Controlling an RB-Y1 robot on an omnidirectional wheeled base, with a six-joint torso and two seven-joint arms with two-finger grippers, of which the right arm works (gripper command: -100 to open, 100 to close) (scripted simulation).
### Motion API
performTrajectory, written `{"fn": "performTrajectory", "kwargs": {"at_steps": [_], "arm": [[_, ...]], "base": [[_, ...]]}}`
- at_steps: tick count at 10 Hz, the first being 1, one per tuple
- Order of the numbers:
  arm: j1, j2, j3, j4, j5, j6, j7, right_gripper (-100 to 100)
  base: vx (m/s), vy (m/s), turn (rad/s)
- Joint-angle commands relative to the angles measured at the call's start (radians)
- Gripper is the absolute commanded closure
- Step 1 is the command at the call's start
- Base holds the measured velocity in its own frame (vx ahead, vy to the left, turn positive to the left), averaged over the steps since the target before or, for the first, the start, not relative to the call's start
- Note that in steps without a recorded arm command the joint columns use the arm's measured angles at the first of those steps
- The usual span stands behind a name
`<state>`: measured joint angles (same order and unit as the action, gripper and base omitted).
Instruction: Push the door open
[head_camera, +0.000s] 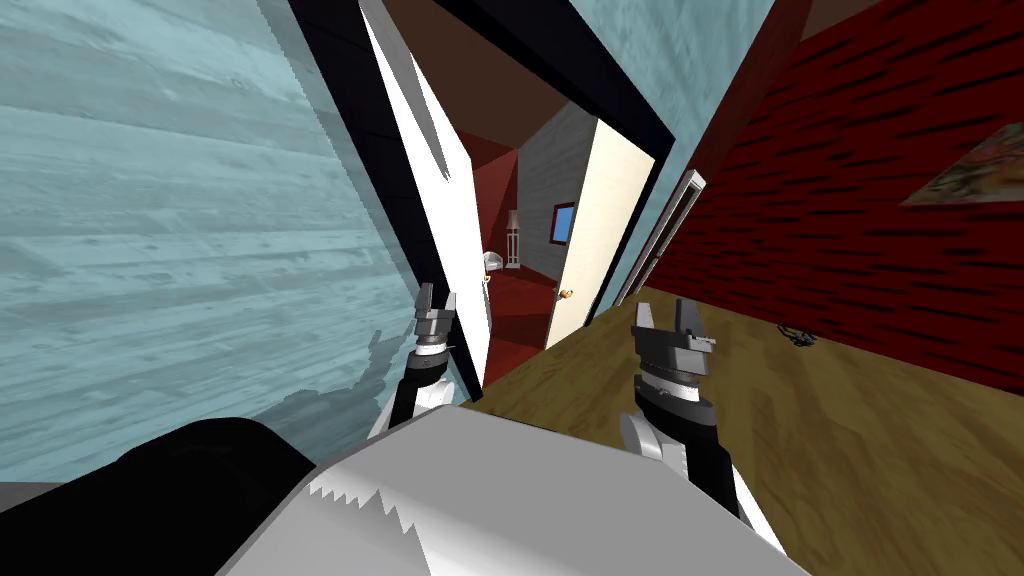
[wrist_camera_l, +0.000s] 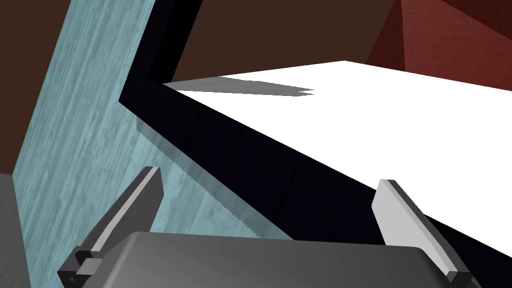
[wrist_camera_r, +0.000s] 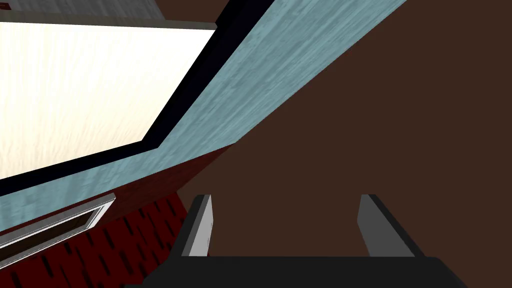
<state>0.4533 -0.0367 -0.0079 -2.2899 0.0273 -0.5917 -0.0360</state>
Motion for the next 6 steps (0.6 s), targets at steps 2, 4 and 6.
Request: {"fn": "performTrajectory", "kwargs": {"at_steps": [2, 4, 6], "arm": [[-0.017, -0.007, 0.0, 0.049, -0.005, -0.006, -0.001, -100], [-0.027, -0.011, 0.0, 0.076, -0.008, -0.01, -0.001, -100], [-0.04, -0.015, 0.0, 0.111, -0.011, -0.015, -0.002, -100]], "base": [[0.074, -0.082, 0.11], [0.008, -0.1, 0.064], [0.032, -0.075, 0.072]]}}
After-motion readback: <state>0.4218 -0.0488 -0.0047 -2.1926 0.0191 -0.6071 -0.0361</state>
